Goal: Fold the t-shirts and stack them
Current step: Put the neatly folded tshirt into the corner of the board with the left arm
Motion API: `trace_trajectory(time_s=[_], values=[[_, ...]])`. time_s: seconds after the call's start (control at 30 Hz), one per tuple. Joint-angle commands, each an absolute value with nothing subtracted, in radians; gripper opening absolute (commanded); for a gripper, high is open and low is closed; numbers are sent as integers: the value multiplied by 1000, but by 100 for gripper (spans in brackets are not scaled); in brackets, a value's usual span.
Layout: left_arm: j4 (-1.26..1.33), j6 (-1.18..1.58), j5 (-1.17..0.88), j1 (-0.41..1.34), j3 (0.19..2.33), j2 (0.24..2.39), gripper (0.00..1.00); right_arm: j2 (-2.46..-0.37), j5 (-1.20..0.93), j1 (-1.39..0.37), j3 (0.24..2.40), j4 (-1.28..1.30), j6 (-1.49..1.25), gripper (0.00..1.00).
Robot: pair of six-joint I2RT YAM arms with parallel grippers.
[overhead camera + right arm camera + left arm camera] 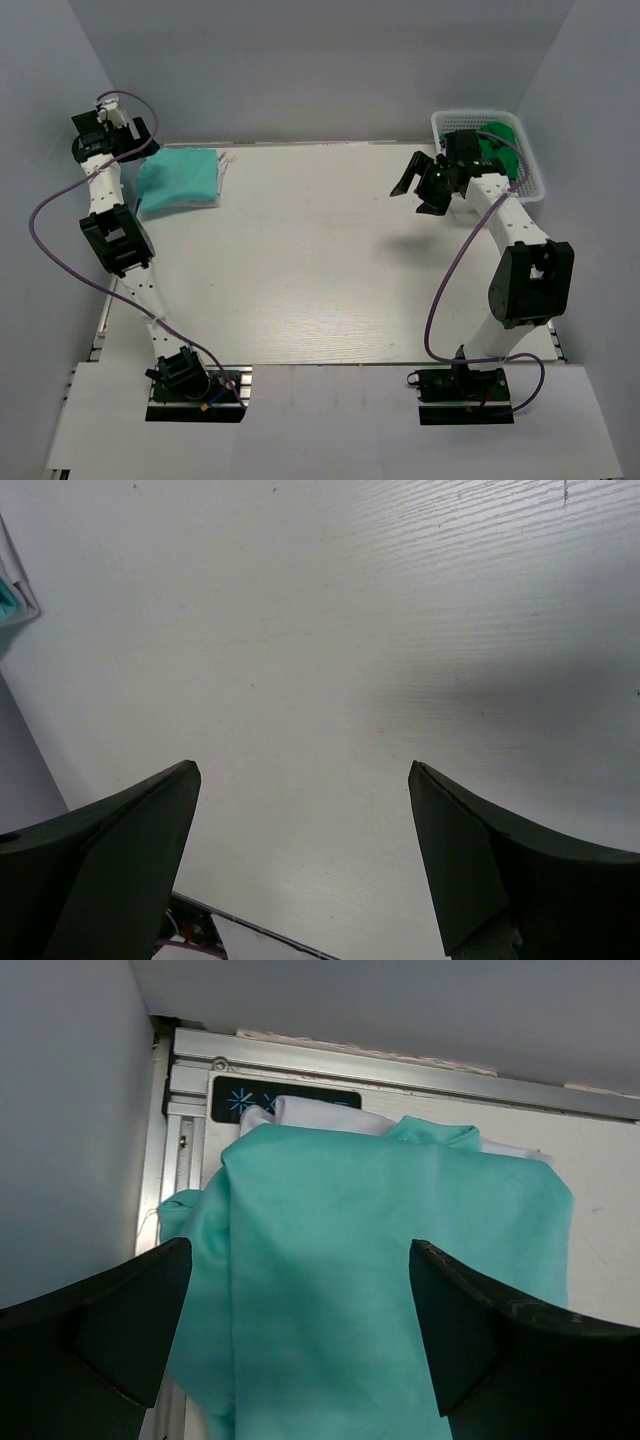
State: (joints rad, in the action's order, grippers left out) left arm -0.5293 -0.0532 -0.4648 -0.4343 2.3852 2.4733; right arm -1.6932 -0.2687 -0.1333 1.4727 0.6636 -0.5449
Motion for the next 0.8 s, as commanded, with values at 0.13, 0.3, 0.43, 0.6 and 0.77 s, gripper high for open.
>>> trace_trajectory(time_s=[0.13,0.3,0.43,0.6,0.77], values=[[-461,3,-546,-408,2254,2292,100,-1680,-305,-137,1487,637,-505,91],[-448,35,-572,-408,2233,2335,100,-1697,-342,-137,1465,618,-506,91],[-495,57,-613,-408,2266,2370,100,-1690,-347,-135,1450,604,-499,91],[-526,98,-560,-347,2163,2243,100,-1612,-362,-149,1355,509,-465,91],[-459,127,-472,-236,1808,1868,100,-1493,-321,-178,1281,451,-407,91]])
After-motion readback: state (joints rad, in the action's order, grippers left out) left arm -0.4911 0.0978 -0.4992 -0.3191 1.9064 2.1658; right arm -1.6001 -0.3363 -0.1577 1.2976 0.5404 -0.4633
